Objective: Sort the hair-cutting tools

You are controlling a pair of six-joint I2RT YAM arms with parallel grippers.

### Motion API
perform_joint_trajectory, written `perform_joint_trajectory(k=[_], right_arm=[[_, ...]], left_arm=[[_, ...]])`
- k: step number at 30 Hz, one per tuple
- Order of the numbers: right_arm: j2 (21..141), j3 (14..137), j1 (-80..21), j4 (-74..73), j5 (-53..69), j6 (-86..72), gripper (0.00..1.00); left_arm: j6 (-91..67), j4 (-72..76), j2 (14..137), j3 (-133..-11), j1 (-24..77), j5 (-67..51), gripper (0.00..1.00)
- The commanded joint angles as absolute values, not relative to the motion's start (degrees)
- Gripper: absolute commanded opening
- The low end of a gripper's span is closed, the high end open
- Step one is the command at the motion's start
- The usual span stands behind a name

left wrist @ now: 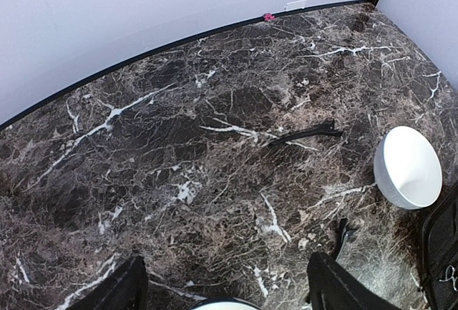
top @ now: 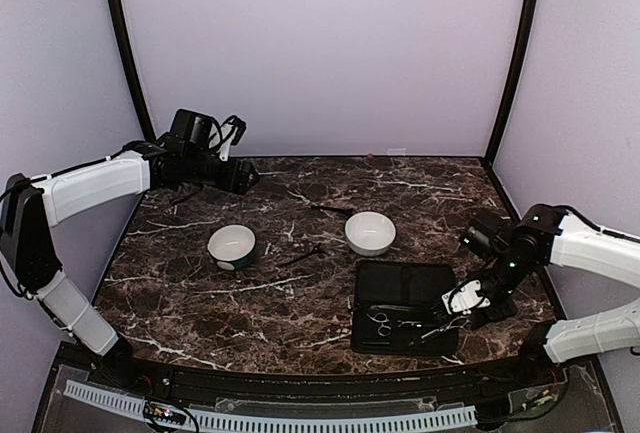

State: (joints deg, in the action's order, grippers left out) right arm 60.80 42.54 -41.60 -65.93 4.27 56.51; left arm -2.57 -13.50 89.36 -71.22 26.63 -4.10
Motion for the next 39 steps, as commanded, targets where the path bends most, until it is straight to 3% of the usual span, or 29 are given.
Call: perform_joint_trajectory(k=[1, 9, 15, 27, 32, 39], right_arm=[[62.5, 49.65, -40.96, -72.37, 9.1, 58.48, 0.39], [70.74, 51.83, -31.22, -67.93, 7.83, 63.03, 0.36], [74.4, 49.0, -28.22, -62.43, 6.15, 65.15, 0.51], [74.7, 38.15, -27.94, -51.61, 0.86, 66.47, 0.52], [75.86, 38.31, -28.19, -50.71, 3.53, 63.98, 0.48], [77.52, 38.85, -29.66, -51.79, 7.16, 59.45, 0.32]], left_arm=[[-3.38, -14.29, 88.72, -72.87, 26.96, -6.04, 0.81], [-4.85, -14.3, 88.1, -73.0, 27.2, -8.3, 0.86], [-4.66, -15.2, 88.86, -73.67, 28.61, -10.3, 0.83], [-2.4, -15.87, 90.06, -73.51, 33.18, -6.75, 0.84], [-2.29, -15.91, 90.45, -73.59, 33.9, -6.78, 0.84], [-2.04, -16.08, 90.95, -73.64, 34.58, -6.33, 0.84]])
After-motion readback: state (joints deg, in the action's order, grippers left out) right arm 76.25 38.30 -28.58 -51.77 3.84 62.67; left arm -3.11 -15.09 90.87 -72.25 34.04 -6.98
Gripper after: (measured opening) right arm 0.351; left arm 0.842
